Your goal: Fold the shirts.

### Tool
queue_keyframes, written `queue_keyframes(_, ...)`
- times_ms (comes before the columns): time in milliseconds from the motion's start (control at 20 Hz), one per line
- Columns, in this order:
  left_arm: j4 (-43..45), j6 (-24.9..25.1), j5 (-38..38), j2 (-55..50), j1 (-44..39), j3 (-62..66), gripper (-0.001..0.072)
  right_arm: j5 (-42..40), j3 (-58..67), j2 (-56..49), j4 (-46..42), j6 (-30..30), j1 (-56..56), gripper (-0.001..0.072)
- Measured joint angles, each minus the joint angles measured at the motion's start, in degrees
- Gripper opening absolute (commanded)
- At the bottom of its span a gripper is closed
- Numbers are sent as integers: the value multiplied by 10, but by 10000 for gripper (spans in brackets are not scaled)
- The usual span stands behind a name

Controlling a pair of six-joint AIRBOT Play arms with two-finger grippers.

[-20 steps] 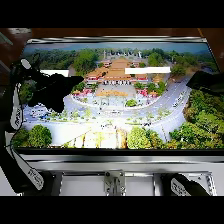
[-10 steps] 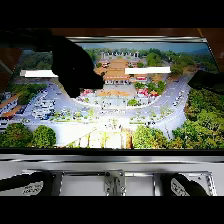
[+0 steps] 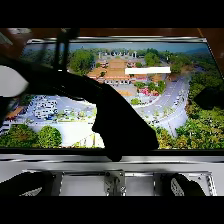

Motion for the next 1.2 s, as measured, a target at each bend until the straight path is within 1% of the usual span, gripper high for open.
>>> queue_keyframes(150,4,-25,50,-33,-24,-109,41,11,-80,18,13,7,0,677)
queue_keyframes(200,4,-34,58,-46,-25,-131,86,9,-118,21,22,8,0,677)
queue_keyframes(300,-8,-56,64,-67,-19,-157,720,-14,-188,24,48,9,0,678)
queue_keyframes(400,-27,-73,49,-76,1,-162,717,-40,-235,26,78,8,0,678)
queue_keyframes(500,-39,-71,2,-74,33,-149,715,-63,-258,28,90,-2,0,678)
queue_keyframes(550,-38,-61,-30,-67,54,-144,715,-69,-265,28,83,-6,0,678)
queue_keyframes(650,-29,-41,-92,-37,98,-153,714,-70,-276,28,32,-12,0,678)
queue_keyframes(750,-23,-29,-125,14,140,-205,713,-65,-294,29,-11,-10,-1,677)
queue_keyframes(800,-24,-25,-132,42,154,-248,707,-62,-311,29,-11,-12,-1,677)
queue_keyframes(900,-54,-23,-122,99,174,-360,698,-58,-352,26,8,-27,-1,677)
queue_keyframes(1000,-106,-22,-81,139,180,-475,696,-54,-394,16,35,-38,-1,677)
queue_keyframes(1100,-172,-13,-18,156,172,-573,587,-54,-424,0,60,-46,0,677)
queue_keyframes(1200,-231,8,42,155,150,-633,588,-53,-441,-16,77,-50,-1,677)
